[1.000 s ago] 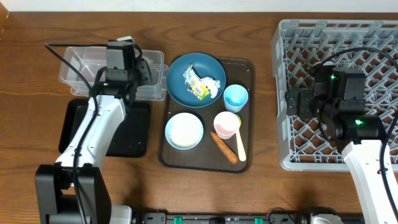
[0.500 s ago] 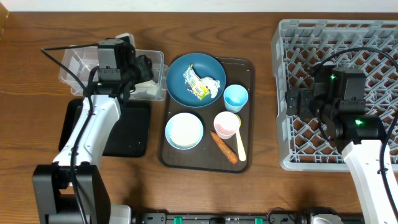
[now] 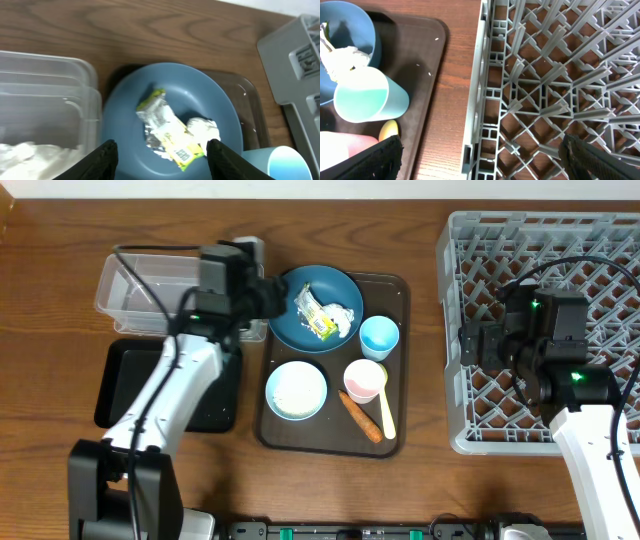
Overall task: Sort waste into correct bins and load items into the dishwasher rack
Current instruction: 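Reach the left gripper back into the blue bowl and grasp the wrapper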
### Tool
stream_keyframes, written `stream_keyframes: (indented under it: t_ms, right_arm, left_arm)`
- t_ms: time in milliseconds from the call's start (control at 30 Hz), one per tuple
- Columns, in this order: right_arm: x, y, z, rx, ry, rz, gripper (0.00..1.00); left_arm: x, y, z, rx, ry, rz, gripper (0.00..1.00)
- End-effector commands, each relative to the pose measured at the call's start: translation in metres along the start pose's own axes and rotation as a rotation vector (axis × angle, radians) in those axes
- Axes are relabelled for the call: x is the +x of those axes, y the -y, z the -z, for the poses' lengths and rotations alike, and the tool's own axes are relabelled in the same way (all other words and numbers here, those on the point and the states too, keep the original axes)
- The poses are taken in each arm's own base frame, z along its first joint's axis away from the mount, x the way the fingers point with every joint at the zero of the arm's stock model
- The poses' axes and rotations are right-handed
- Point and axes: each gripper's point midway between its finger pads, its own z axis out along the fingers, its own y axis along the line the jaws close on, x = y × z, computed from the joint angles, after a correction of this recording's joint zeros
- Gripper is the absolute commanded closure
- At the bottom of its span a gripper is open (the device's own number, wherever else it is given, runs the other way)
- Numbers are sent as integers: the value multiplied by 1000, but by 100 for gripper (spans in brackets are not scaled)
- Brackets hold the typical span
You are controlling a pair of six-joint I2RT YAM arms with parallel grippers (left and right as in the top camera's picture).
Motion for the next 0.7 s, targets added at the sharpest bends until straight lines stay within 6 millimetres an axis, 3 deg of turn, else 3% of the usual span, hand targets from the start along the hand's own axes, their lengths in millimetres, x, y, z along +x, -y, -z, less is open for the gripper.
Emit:
stream_keyframes:
  t_ms: [0, 167, 667]
  right_arm:
    - [-8, -3, 4, -10, 20, 1, 1]
    - [-8, -3, 4, -10, 20, 1, 1]
    - [-7, -3, 4, -10, 18, 1, 1]
  left_arm:
    - [-1, 0, -7, -89, 18, -41, 40]
    - [21, 7, -31, -86, -39, -46, 40]
    - [61, -10, -91, -108, -109, 136, 38]
